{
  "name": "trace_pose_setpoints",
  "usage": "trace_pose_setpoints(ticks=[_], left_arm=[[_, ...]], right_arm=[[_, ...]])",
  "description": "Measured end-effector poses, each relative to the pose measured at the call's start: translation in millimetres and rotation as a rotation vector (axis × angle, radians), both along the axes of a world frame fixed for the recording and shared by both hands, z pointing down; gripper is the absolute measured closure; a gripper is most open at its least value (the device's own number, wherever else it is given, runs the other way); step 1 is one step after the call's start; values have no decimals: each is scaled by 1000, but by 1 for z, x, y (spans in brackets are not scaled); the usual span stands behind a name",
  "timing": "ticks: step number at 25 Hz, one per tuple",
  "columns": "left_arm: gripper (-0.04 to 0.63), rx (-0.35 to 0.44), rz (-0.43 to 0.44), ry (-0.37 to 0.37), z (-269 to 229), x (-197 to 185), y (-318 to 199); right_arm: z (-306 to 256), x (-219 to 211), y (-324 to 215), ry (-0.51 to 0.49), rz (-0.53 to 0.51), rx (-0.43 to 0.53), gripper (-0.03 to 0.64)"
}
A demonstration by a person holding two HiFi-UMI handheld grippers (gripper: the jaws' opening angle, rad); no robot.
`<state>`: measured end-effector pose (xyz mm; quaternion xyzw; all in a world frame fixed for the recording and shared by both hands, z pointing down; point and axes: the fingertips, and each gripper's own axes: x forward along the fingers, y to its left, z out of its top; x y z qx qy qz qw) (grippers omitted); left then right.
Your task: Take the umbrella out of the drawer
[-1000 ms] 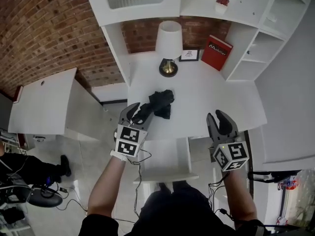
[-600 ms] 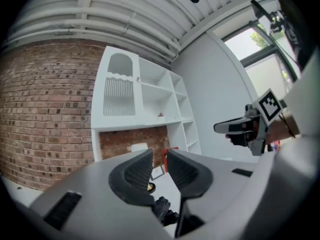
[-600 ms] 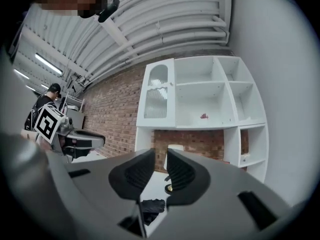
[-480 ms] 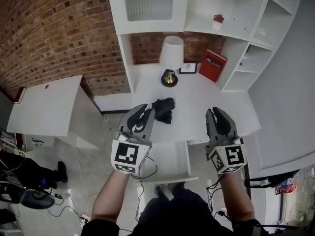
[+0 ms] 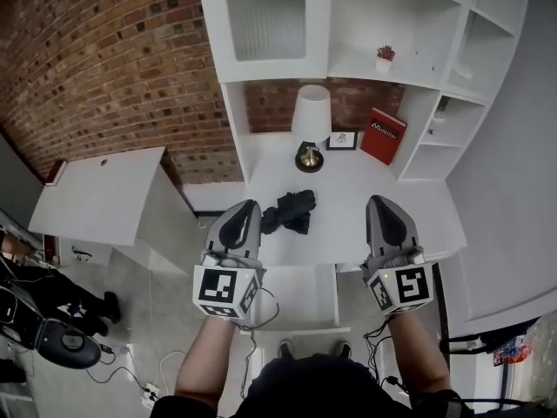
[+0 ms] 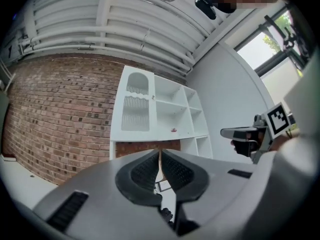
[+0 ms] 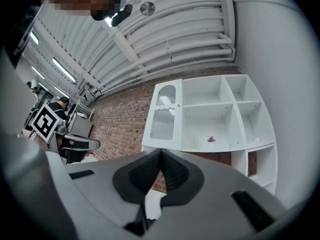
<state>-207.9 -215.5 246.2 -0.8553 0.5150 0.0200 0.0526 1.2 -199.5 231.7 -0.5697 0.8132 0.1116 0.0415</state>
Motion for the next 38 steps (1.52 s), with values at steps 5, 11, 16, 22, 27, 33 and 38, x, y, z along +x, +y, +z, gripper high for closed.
trace_pose_setpoints(ticks=[5, 11, 16, 22, 27, 33, 38], left_arm=[[574, 21, -78, -6, -12, 16, 5], [574, 45, -131, 21, -29, 50, 4], [574, 55, -173, -2, -36, 66, 5], [574, 55, -208, -18, -39, 71, 9], [574, 29, -240, -19, -24, 63, 8], [574, 30, -240, -23, -23, 59, 3], [574, 34, -231, -23, -24, 61, 1]], right_arm=[[-12, 23, 4, 33, -41, 24, 617], [-22, 66, 0, 20, -48, 58, 617], [-20, 87, -8, -33, -92, 60, 617], [-18, 93, -17, -78, -135, 58, 617], [-16, 79, -16, -79, -198, 68, 617], [-11, 71, -22, -43, -196, 54, 617], [-8, 70, -21, -30, -187, 53, 617]])
